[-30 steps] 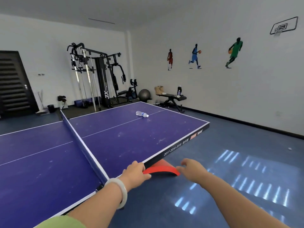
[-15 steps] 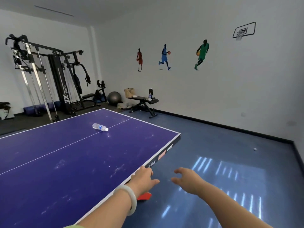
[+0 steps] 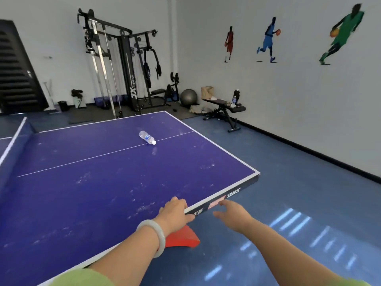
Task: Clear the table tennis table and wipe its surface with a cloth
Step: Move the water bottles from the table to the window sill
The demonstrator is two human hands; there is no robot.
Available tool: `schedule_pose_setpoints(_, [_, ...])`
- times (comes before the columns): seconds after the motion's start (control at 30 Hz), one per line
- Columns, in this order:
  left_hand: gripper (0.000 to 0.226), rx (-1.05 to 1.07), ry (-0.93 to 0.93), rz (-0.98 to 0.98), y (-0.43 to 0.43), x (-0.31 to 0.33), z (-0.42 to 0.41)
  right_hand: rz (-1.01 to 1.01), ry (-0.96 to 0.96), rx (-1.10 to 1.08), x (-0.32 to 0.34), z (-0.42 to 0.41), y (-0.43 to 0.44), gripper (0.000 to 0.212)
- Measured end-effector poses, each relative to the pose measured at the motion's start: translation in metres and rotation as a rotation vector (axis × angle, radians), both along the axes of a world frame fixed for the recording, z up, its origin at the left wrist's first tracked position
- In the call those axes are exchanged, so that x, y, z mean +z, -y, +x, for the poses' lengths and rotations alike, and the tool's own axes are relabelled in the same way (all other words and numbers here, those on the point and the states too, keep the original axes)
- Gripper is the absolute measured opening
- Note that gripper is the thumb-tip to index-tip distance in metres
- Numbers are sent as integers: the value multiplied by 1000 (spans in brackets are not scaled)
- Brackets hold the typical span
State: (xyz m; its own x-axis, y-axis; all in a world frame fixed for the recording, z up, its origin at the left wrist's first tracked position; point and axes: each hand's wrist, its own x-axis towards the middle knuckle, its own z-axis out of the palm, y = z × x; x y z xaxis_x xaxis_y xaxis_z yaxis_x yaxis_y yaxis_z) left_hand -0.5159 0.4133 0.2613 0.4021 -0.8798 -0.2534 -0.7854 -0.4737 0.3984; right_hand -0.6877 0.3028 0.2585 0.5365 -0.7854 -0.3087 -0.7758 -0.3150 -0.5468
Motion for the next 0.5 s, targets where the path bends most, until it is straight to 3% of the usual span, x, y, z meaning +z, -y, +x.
schedule_pose_setpoints(0.5, [44,279,-79,17,188,-49,186,22,15,202,-26,197,238,55])
